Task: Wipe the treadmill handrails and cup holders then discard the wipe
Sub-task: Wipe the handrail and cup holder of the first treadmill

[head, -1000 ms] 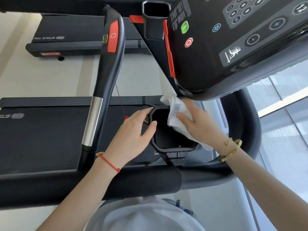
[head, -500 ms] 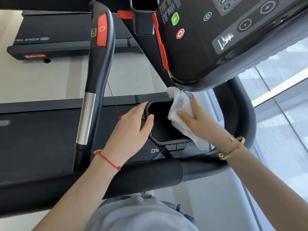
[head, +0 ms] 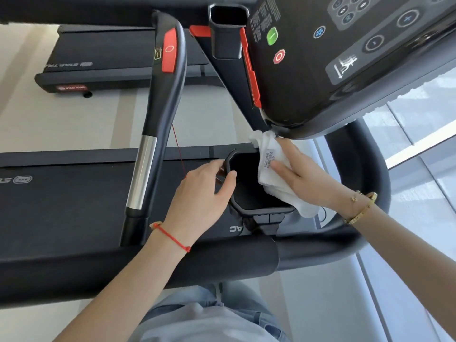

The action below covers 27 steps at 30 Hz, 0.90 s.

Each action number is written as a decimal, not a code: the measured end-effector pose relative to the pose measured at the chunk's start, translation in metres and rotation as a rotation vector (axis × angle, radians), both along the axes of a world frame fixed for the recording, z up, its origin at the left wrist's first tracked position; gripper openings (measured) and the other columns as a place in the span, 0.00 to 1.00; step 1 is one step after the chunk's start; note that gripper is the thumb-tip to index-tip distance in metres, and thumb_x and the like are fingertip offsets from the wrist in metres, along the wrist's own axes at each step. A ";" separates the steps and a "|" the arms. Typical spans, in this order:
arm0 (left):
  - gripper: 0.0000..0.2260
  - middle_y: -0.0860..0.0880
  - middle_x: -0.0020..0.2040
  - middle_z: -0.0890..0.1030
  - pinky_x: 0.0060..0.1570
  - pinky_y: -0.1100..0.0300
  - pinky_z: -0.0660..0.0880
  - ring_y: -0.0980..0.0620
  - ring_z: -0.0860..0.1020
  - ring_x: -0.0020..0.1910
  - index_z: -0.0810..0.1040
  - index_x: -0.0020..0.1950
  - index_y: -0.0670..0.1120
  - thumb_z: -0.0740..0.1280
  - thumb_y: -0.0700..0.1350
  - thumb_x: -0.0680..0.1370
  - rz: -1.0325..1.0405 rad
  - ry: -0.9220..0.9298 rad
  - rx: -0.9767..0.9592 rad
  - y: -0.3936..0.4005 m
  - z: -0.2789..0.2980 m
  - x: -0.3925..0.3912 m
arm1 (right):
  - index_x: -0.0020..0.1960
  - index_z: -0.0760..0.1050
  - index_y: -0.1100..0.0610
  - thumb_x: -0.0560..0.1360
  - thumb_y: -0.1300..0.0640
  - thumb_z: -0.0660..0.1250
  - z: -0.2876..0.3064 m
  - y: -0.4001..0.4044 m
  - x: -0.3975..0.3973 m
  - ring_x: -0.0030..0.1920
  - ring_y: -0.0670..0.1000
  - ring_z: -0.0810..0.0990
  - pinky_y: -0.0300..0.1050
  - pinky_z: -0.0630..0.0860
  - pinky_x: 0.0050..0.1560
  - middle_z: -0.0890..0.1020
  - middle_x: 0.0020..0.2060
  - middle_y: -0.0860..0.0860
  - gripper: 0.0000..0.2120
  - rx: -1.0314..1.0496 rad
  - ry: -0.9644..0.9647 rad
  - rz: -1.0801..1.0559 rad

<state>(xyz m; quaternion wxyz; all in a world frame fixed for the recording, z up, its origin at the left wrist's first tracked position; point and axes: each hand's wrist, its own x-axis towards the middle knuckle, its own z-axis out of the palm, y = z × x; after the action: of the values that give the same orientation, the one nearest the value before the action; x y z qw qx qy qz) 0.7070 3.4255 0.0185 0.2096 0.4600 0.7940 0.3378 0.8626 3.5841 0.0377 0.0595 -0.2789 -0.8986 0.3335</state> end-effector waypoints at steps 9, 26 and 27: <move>0.11 0.53 0.37 0.81 0.41 0.48 0.78 0.53 0.78 0.36 0.78 0.45 0.54 0.61 0.57 0.77 0.018 -0.031 0.022 0.005 0.001 -0.004 | 0.66 0.68 0.55 0.81 0.54 0.58 0.005 0.014 -0.050 0.49 0.54 0.78 0.51 0.75 0.45 0.78 0.53 0.49 0.15 0.509 -0.111 0.426; 0.18 0.63 0.55 0.80 0.53 0.67 0.77 0.66 0.78 0.52 0.75 0.67 0.55 0.60 0.58 0.80 -0.039 -0.046 0.069 0.001 -0.007 -0.006 | 0.77 0.50 0.47 0.82 0.51 0.56 -0.009 -0.012 0.016 0.55 0.59 0.76 0.49 0.71 0.50 0.69 0.66 0.54 0.27 -0.026 -0.006 -0.064; 0.17 0.62 0.54 0.80 0.52 0.67 0.77 0.65 0.78 0.52 0.76 0.67 0.54 0.60 0.56 0.81 -0.038 -0.054 0.077 0.002 -0.007 -0.005 | 0.78 0.48 0.47 0.82 0.51 0.57 -0.008 -0.019 0.020 0.57 0.58 0.76 0.50 0.72 0.53 0.69 0.67 0.54 0.28 -0.095 0.010 -0.103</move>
<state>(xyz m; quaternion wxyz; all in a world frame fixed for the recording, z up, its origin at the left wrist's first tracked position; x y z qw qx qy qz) 0.7019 3.4271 0.0111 0.2193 0.4733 0.7657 0.3762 0.8828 3.5649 0.0298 0.0678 -0.3258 -0.8658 0.3736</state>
